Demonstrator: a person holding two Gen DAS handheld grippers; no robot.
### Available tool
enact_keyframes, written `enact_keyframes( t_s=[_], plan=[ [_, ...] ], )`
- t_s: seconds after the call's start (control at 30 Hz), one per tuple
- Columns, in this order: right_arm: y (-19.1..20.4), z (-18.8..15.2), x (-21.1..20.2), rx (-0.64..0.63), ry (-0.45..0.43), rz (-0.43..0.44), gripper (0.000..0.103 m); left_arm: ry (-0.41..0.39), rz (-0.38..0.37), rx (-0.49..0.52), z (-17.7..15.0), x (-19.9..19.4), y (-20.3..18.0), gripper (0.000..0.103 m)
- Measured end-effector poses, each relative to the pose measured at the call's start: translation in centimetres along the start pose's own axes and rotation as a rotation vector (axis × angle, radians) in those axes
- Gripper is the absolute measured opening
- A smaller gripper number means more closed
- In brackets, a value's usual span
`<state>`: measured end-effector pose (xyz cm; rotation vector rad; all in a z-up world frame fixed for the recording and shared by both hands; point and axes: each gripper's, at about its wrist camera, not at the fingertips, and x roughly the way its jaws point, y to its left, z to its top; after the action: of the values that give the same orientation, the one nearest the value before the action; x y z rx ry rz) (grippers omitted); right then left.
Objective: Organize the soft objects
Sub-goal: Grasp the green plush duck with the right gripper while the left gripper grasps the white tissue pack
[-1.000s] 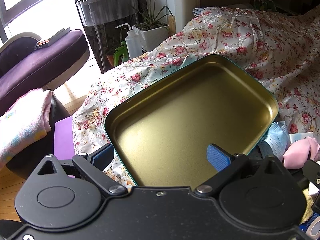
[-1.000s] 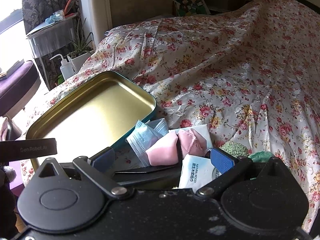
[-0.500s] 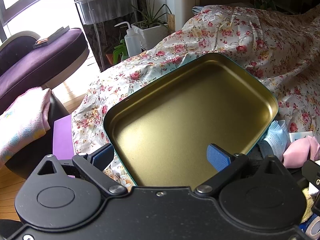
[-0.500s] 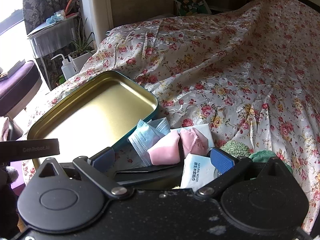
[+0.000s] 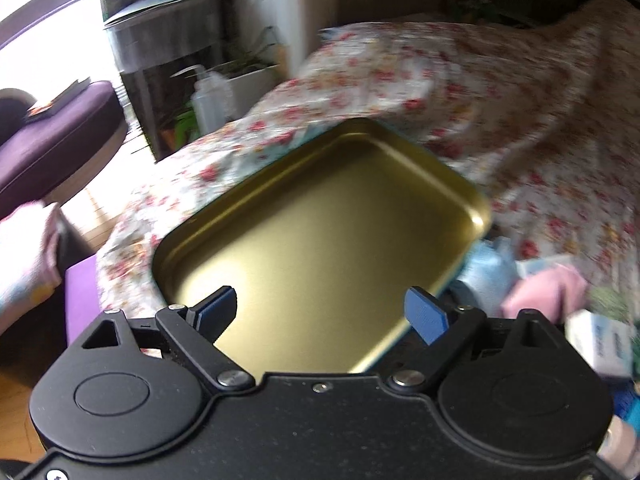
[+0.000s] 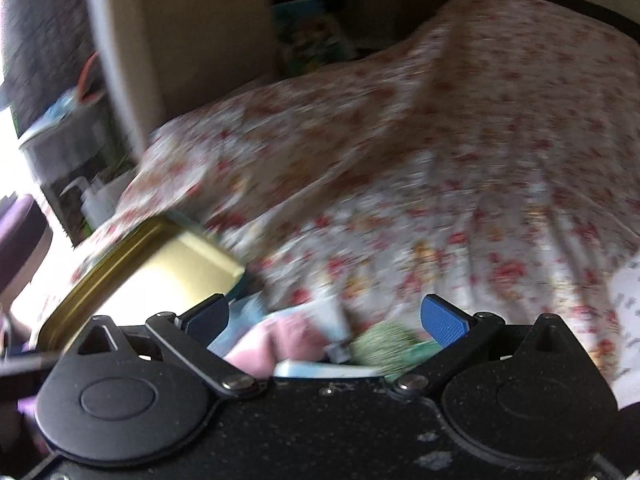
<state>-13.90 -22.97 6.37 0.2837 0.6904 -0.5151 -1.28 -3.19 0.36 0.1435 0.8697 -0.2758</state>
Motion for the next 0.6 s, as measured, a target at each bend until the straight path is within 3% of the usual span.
enact_keyframes(
  t_s=[0.27, 0.43, 0.6],
  plan=[
    [-8.6, 0.1, -1.6, 0.144, -0.027, -0.13, 0.102, 0.022, -0.155, 0.186, -1.6, -0.7, -4.5, 0.088],
    [-12.2, -2.0, -1.6, 0.212, 0.079, -0.13, 0.102, 0.048, -0.197, 0.262, -2.5, -0.6, -6.0, 0.088],
    [-12.0, -3.8, -0.7, 0.212, 0.16, -0.105, 0.102, 0.064, -0.223, 0.279, -3.2, -1.1, -6.8, 0.088]
  ],
)
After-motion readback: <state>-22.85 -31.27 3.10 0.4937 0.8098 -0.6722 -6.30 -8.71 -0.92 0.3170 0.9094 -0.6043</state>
